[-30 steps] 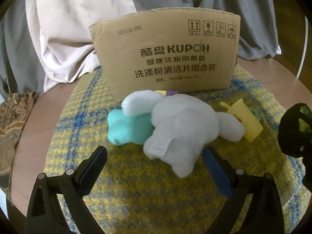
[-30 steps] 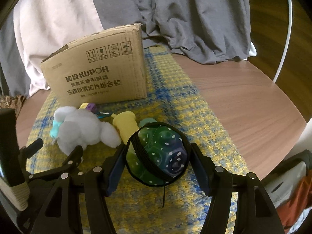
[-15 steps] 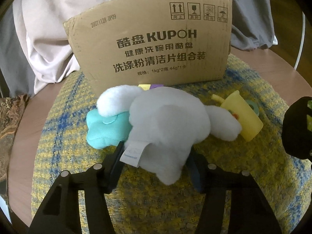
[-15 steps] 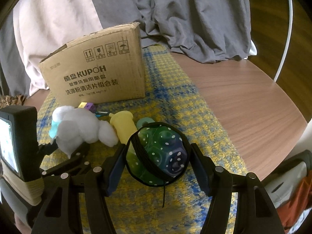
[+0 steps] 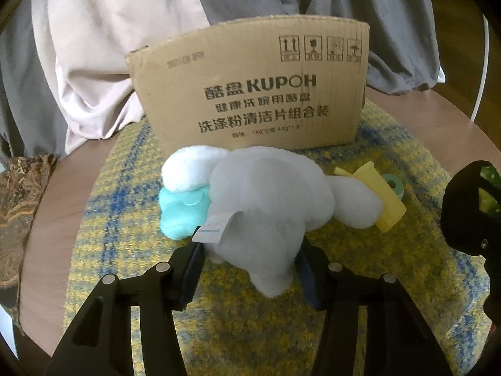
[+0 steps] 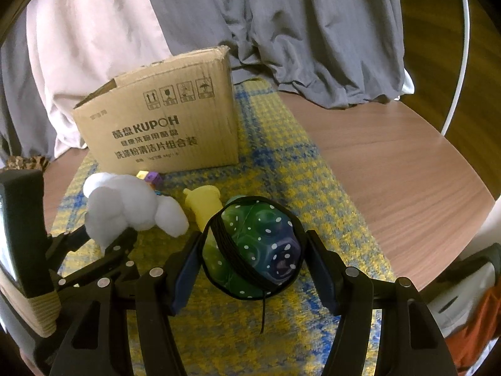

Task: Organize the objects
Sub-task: 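Lift the bunny and ball and carry them over the box with both tools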

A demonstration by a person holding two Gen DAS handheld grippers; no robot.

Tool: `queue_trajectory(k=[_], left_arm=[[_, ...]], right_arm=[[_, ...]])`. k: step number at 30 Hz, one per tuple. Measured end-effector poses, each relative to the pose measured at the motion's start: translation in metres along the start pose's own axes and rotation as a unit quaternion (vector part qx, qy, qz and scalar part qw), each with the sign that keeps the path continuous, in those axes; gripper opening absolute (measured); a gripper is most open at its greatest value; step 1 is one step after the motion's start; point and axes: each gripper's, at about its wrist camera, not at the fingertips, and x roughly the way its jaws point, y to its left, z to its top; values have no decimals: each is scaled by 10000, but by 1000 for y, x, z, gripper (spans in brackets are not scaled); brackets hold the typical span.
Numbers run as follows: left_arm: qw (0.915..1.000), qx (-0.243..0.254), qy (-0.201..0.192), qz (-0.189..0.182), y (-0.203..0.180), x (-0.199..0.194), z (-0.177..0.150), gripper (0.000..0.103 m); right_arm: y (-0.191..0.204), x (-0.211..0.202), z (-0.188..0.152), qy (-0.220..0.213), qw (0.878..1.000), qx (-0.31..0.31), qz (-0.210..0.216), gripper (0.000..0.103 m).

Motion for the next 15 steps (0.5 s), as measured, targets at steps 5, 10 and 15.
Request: queue_trajectory(k=[5, 10, 15], left_arm=[[9999, -63, -100, 33, 8, -14, 3, 52], [9997, -105, -223, 58, 14, -27, 8, 52], [9994, -197, -265, 111, 22, -35, 11, 52]], right_arm=[[6, -9, 4, -92, 9999, -51, 76, 64], [11, -16, 8, -163, 9997, -98, 130, 64], [17, -23, 13, -245, 9995, -163, 152, 64]])
